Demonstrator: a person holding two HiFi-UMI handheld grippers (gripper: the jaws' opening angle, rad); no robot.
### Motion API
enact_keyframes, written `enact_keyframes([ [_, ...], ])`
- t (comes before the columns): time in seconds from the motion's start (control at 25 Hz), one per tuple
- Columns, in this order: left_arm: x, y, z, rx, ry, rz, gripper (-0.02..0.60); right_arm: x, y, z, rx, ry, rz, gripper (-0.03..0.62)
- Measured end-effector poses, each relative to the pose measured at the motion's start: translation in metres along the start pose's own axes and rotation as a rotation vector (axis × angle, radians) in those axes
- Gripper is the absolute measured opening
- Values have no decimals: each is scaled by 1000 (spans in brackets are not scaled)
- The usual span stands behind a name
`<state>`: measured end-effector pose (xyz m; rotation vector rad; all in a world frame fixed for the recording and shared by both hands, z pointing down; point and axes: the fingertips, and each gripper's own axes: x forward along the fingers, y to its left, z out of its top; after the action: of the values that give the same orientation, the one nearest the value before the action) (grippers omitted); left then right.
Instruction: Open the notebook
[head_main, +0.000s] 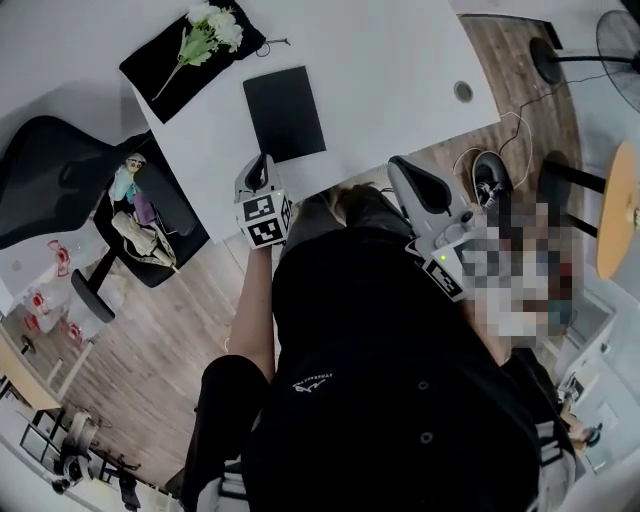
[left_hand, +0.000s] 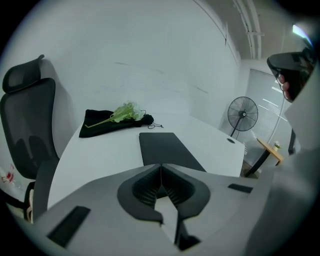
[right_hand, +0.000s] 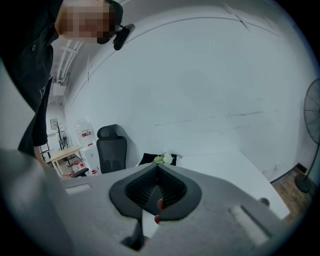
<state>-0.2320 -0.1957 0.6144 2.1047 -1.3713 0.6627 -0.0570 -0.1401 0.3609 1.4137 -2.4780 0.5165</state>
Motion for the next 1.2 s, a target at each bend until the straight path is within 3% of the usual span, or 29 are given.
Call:
enact_keyframes([
  [0.24,3,9,-23,-32,49,30,8,-5,3,-8,-4,15,-1,5],
  [0.48,6,10,-32,-173,71,31,15,-13,3,-17,-13,39,-11,6],
  [0.56,9,9,-35,-227,82,15,109,-15,1,-20,-5,44,-17,5],
  [0.6,11,8,-36,-247,88,7,115,-17,1,-21,-2,45,-21,5],
  [1.2,20,7,-56,-488,143,-3,96,-33,-6,-31,8,44,-57,5],
])
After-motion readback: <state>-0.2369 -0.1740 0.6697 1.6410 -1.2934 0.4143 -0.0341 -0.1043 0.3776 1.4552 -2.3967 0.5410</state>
